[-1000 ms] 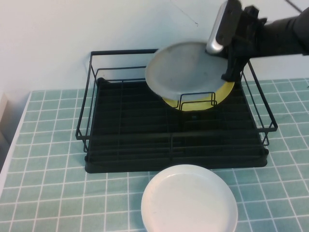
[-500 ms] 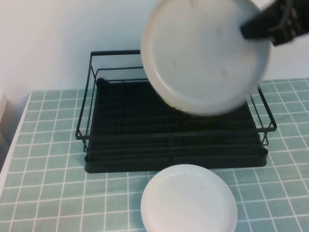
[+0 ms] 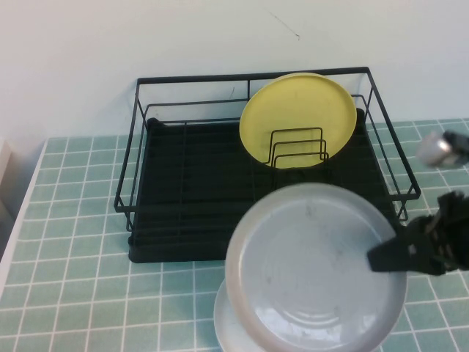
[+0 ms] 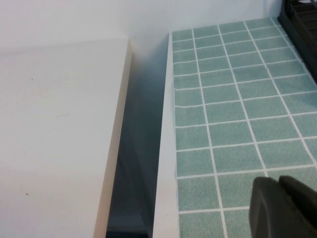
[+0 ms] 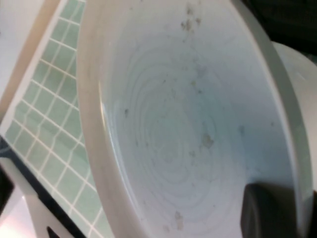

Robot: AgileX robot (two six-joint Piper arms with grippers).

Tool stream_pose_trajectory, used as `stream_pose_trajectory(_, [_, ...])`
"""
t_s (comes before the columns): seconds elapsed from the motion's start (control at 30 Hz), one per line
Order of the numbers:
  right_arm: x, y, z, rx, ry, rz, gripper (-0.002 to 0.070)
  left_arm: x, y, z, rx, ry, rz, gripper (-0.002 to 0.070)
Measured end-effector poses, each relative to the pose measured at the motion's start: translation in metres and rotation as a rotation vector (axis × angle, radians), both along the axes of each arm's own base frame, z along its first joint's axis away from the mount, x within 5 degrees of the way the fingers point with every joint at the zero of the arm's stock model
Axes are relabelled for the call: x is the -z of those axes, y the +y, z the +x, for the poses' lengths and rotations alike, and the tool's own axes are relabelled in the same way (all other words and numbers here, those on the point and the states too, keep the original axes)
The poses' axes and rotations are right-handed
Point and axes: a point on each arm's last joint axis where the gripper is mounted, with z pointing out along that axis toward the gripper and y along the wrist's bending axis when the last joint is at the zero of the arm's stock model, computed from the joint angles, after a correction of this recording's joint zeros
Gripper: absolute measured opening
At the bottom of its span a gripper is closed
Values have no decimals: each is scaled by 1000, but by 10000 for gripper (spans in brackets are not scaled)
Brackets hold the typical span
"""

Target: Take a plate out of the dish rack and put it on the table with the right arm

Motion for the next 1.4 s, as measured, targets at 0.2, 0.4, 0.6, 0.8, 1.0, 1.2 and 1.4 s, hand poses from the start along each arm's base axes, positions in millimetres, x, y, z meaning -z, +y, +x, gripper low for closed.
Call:
stream_pose_trajectory(0.2, [43, 3, 18, -5, 51, -12, 90, 0, 0, 0, 0, 0, 0, -3])
stream_pose_trajectory(0.4, [73, 9, 33, -3, 86, 30, 90, 0, 0, 0, 0, 0, 0, -3])
stream_pose_trajectory(0.6, [85, 14, 42, 9, 62, 95, 144, 0, 0, 0, 0, 0, 0, -3])
stream_pose_trajectory(0.8, [92, 13, 38, -68, 75, 64, 419, 0, 0, 0, 0, 0, 0, -3])
stream_pose_trajectory(1.0, [75, 12, 36, -213, 139, 57, 333, 0, 0, 0, 0, 0, 0, -3])
stream_pose_trajectory(1.2, [12, 5, 23, -236, -65, 57, 42, 0, 0, 0, 0, 0, 0, -3])
stream_pose_trajectory(1.4, [-43, -7, -6, -189, -320, -45, 8, 0, 0, 0, 0, 0, 0, -3])
